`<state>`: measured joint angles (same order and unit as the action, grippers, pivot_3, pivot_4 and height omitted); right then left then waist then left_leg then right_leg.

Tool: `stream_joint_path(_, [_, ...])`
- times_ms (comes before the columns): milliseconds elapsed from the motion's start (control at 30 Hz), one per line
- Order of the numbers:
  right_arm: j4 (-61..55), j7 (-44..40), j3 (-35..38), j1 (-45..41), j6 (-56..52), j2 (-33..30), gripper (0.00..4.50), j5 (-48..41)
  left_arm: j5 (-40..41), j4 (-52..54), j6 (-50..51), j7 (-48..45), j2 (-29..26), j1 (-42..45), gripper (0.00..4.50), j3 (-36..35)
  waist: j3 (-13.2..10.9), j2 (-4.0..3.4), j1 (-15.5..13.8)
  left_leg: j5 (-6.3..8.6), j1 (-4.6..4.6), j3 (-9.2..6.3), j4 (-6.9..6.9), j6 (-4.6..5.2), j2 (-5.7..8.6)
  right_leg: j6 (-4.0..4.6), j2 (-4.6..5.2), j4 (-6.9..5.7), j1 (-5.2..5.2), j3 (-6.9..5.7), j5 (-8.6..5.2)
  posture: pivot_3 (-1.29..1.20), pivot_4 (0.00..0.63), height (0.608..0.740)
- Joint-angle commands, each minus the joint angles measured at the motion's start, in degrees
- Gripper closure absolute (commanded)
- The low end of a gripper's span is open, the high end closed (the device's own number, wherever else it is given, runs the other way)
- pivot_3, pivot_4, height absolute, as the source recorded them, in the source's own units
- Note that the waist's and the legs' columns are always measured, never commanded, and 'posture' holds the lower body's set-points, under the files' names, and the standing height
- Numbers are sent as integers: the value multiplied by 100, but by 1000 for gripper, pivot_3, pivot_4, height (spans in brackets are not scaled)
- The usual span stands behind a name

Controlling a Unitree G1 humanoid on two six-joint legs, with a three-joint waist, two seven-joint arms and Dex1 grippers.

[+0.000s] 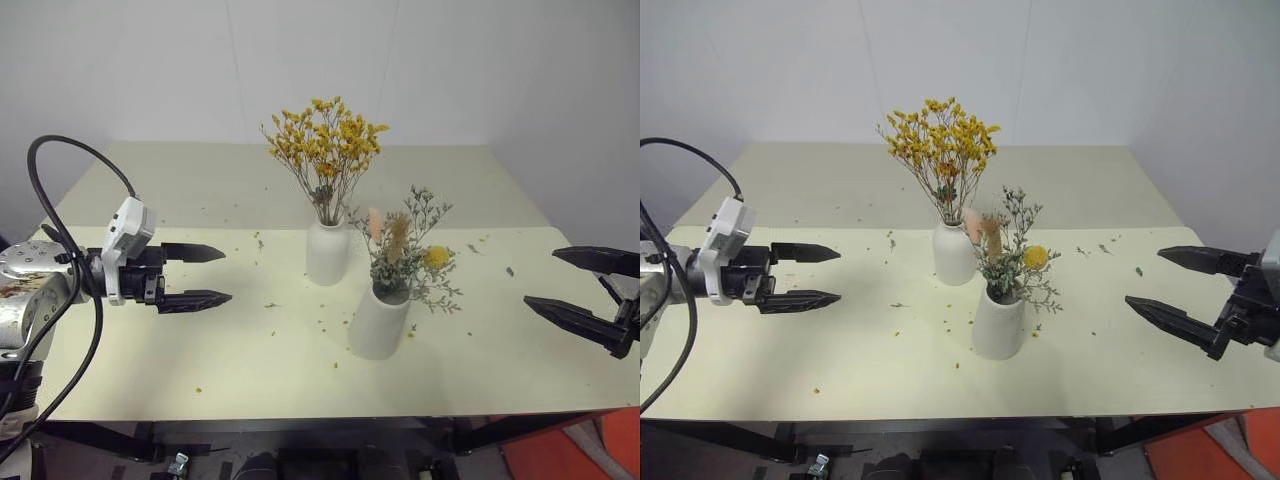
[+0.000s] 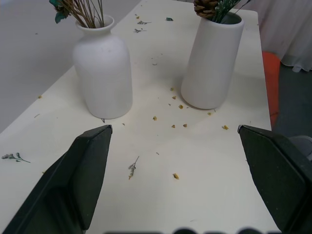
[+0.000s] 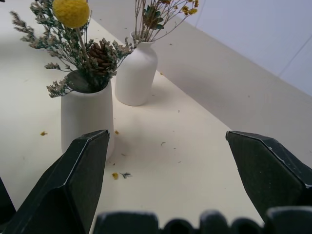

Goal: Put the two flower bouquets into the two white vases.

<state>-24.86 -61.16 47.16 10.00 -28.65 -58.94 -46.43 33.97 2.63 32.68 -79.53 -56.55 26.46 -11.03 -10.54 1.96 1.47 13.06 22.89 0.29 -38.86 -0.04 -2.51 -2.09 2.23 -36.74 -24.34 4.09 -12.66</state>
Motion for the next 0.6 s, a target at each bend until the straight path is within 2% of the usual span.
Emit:
stream_joint_path(33, [-57,-63,280,-32,-34,3,26,-39,97,68,-50,-20,-56,49,0,-92,0,0,1,0,1,0,0,0,0,0,0,0,-1,0,0,0,150,740])
stream_joint_path(600, [-10,-87,99,-164,70,135,26,177,166,231,-23,132,47,-81,0,-145,0,0,-33,0,0,1,0,0,0,0,0,0,0,0,0,0,150,740])
